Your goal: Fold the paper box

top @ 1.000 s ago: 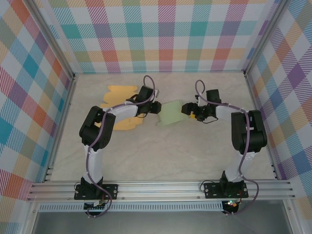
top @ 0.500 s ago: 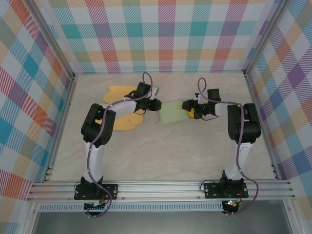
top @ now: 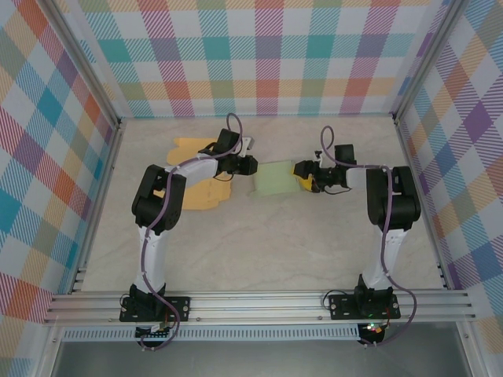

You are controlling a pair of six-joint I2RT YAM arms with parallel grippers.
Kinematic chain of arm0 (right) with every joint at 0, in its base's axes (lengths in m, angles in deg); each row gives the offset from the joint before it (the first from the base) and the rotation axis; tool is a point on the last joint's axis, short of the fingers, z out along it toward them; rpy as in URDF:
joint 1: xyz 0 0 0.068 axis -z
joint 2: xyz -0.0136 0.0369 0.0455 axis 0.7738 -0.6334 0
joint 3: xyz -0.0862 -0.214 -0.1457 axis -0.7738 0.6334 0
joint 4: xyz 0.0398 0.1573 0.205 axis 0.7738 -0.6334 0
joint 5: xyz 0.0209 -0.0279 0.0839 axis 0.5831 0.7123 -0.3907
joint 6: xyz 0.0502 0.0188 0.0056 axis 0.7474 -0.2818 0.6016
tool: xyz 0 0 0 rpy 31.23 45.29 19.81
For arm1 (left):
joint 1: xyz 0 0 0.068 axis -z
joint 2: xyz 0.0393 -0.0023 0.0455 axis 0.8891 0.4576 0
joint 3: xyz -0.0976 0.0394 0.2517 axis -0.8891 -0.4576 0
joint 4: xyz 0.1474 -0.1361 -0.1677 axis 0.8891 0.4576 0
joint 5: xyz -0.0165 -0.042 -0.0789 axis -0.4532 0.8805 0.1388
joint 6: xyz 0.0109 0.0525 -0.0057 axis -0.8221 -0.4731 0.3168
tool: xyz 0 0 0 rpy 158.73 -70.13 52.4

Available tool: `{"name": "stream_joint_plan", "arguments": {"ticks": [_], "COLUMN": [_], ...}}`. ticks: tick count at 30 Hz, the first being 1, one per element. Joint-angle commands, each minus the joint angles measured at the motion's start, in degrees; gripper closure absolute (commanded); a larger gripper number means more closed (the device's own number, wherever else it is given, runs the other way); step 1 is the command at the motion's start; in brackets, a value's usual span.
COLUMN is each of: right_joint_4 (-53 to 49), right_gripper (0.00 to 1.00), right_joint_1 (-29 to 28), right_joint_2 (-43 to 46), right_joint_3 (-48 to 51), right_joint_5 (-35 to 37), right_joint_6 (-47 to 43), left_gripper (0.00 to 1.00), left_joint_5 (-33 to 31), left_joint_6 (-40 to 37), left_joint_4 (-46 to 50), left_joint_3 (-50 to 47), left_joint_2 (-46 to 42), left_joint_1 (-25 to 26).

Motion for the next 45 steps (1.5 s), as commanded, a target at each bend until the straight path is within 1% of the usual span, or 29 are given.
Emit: {"name": "stream_joint_plan", "arguments": {"ticks": [1,3,5,7,11,18,21,23,24,26,28,31,33,34,37,39,41,43,45], "right_joint_4": [-4.9,-8.2,-9.9,-10.7,-7.2,2.7,6.3,7.4,7.5,5.7,3.1,-0.7,-1.7,-1.6,-0.3,0.0,-0.3,-1.4,-2.5], "right_gripper": [0.26,0.24,0.23,0.23,0.23,0.26,0.31,0.39,0.41,0.51,0.58,0.65,0.68,0.7,0.71,0.71,0.7,0.65,0.62], "right_joint_1": [-0.8,-1.3,-1.6,-1.8,-2.0,-2.7,-2.7,-2.7,-2.7,-2.7,-2.7,-2.7,-2.8,-2.8,-3.1,-3.3,-3.4,-3.6,-3.6], "right_joint_2": [2.4,3.5,4.7,5.0,3.3,-0.8,-1.0,-0.7,-0.4,1.0,2.7,6.1,8.1,9.1,12.0,14.3,17.1,19.3,21.3], "right_joint_3": [0.0,0.2,0.6,0.7,0.6,-0.2,0.1,0.1,0.2,0.4,1.1,3.1,5.0,6.2,9.7,11.8,14.5,16.9,19.4], "right_joint_5": [3.3,7.7,10.4,10.8,6.6,-0.1,-2.7,-4.0,-4.1,-3.3,-1.5,2.0,4.0,4.6,5.4,6.1,7.6,9.9,12.6], "right_joint_6": [-0.3,-1.3,-2.4,-3.1,-2.8,2.1,3.9,4.7,4.7,3.8,2.5,1.0,0.8,1.1,2.3,2.7,2.6,2.1,1.2], "left_gripper": [0.8,0.8,0.8,0.8,0.8,0.8,0.8,0.8,0.8,0.78,0.77,0.76,0.75,0.74,0.68,0.65,0.61,0.56,0.53], "left_joint_5": [-1.1,-1.3,-1.5,-1.5,-1.3,-0.8,-0.1,0.5,0.9,2.1,2.8,4.3,5.7,6.4,7.2,6.3,3.8,-0.2,-5.1], "left_joint_6": [0.7,0.7,0.7,0.7,0.5,0.3,-0.2,-0.4,-0.5,-0.4,-0.2,0.1,0.7,1.1,1.9,2.9,4.3,5.5,6.1], "left_joint_4": [7.9,8.1,8.4,8.7,9.2,11.2,12.4,12.9,12.9,12.3,11.8,10.6,9.4,8.6,7.5,6.3,3.9,3.1,3.5], "left_joint_3": [-2.1,-1.8,-1.5,-1.2,-0.3,2.2,3.6,4.3,4.2,3.5,2.3,-0.1,-2.1,-3.1,-5.5,-7.5,-10.7,-13.6,-16.0], "left_joint_2": [4.2,4.3,4.5,4.8,5.2,6.9,7.7,8.0,7.9,7.0,5.6,3.0,1.4,0.6,-1.8,-3.7,-6.7,-10.0,-13.4], "left_joint_1": [-0.7,-0.7,-0.8,-0.9,-1.0,-1.1,-1.3,-1.3,-1.3,-1.3,-1.3,-1.3,-1.0,-0.9,-0.2,0.3,0.8,1.3,2.1]}}
